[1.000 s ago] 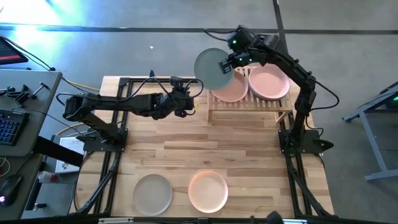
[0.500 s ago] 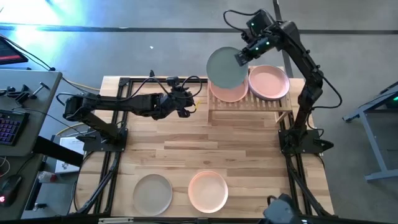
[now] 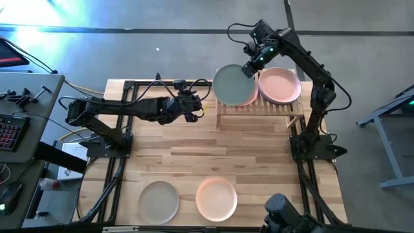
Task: Place and stack plates onto a shelf
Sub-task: Stack the light blue plate on the top of the light brown plate on the shelf
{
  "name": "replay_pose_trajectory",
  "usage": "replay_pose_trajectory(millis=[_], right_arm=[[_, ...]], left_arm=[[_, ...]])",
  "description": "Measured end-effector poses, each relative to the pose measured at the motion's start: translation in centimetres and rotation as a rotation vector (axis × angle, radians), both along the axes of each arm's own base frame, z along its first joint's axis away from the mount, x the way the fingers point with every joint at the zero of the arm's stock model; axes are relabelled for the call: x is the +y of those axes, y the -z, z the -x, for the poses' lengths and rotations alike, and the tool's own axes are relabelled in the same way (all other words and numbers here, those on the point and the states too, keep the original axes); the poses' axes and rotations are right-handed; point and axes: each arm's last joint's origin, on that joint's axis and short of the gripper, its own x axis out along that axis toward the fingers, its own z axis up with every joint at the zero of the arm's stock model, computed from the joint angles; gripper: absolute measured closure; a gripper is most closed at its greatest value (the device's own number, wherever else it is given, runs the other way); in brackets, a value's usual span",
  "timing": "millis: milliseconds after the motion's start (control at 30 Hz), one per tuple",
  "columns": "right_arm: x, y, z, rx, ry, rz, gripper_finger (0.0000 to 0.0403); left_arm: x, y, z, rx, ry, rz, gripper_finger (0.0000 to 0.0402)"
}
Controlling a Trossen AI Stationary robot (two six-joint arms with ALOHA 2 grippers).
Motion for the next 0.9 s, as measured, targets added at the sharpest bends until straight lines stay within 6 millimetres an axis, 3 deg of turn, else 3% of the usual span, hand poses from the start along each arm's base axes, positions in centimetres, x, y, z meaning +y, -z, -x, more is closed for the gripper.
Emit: replay_pose_trajectory(millis=[167, 367, 900], right_arm=[[-1.2, 1.2, 0.8, 0.011, 0.047, -0.027, 0.0403], [-1.9, 1.3, 1.7, 0.034, 0.097, -0.012, 0.0403], [-1.3, 1.5, 1.6, 0.080, 0.055, -0.017, 0.0403]], left_arm=[[0.0, 0.0, 0.0, 0.000, 0.000, 0.000, 0.0323], [0.0, 0.0, 0.0, 0.000, 0.000, 0.000, 0.0323], [0.4, 0.0, 0.1, 0.000, -0.014, 0.000, 0.0323]])
